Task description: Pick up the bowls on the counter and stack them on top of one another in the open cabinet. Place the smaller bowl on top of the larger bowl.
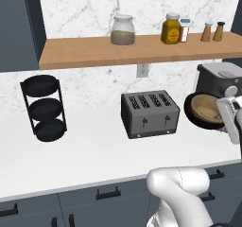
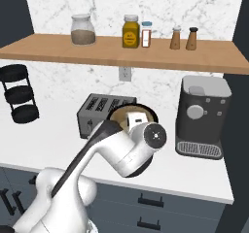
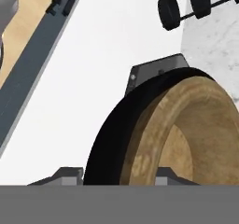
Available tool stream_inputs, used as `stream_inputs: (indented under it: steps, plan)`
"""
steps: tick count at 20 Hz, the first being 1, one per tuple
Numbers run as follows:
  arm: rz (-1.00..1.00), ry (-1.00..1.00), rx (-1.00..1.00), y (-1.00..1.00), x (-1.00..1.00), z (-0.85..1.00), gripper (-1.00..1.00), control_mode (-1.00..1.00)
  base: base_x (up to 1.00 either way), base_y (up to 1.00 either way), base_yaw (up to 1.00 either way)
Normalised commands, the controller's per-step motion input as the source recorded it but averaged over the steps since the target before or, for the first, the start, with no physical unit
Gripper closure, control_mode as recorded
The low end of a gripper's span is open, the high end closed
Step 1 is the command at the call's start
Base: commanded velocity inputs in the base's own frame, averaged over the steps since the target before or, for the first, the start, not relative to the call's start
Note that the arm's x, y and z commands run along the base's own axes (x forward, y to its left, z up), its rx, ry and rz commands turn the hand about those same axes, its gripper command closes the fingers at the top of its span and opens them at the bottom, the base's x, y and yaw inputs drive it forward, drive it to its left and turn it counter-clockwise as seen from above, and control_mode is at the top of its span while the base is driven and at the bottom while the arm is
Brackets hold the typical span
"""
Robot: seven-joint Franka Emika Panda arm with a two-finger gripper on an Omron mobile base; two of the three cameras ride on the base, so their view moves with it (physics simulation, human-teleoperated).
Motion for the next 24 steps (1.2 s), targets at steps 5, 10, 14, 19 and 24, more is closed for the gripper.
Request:
stream_inputs:
  steps: [5, 10, 14, 19, 24]
  plan:
    - [0.16, -0.05, -0.01, 0.61, -0.45, 1.00, 1.00, -1.00, 0.00, 0.00, 0.00]
    - [0.22, -0.09, -0.01, 0.61, -0.27, 1.00, 1.00, -1.00, 0.00, 0.00, 0.00]
    - [0.24, -0.05, -0.03, 0.96, 0.06, 1.00, 1.00, -1.00, 0.00, 0.00, 0.00]
    - [0.13, 0.00, -0.01, 0.94, 0.40, 1.00, 1.00, -1.00, 0.00, 0.00, 0.00]
    - [0.02, 0.00, 0.00, 0.76, 0.45, 1.00, 1.00, -1.00, 0.00, 0.00, 0.00]
